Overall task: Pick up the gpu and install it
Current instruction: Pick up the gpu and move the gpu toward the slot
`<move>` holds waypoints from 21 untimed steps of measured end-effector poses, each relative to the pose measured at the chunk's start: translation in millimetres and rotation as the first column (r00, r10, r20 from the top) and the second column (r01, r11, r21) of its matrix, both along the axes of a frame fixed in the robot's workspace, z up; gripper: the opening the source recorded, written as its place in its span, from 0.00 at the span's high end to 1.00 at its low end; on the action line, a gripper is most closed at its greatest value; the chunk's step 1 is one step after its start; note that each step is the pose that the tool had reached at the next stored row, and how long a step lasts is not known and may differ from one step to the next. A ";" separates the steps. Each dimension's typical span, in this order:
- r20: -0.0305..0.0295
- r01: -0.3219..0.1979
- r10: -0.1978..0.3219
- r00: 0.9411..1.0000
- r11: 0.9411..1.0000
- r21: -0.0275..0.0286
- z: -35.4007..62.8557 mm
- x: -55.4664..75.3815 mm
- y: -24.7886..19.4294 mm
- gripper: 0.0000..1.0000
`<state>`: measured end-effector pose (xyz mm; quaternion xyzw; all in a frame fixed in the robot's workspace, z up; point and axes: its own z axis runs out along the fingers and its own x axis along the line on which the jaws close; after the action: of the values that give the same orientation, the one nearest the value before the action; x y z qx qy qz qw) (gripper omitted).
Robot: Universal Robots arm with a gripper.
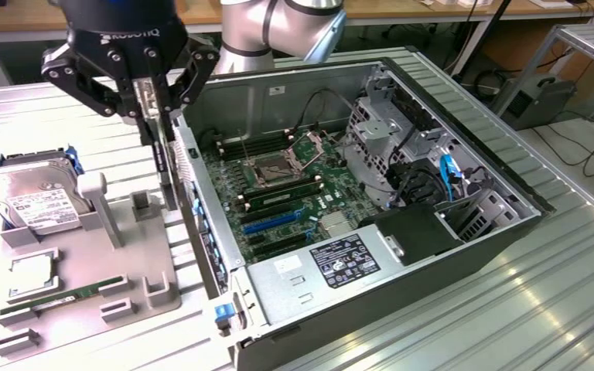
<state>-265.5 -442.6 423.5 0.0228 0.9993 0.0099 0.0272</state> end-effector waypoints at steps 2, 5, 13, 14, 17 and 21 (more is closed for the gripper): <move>-0.004 0.000 0.000 1.000 1.000 0.000 3.1 6.2 -0.7 0.74; -0.009 0.000 -0.001 1.000 1.000 0.000 6.2 17.3 -1.9 0.74; -0.015 0.001 -0.001 1.000 1.000 0.000 7.3 54.7 -5.5 0.74; -0.016 0.001 -0.001 1.000 1.000 0.000 7.3 61.5 -5.8 0.74; -0.015 0.001 -0.001 1.000 1.000 0.000 6.0 75.5 -5.9 0.74; -0.016 0.001 -0.001 1.000 1.000 -0.001 -5.2 106.5 -5.9 0.74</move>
<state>-159.0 -448.5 418.4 0.0232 0.9995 0.0094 0.0195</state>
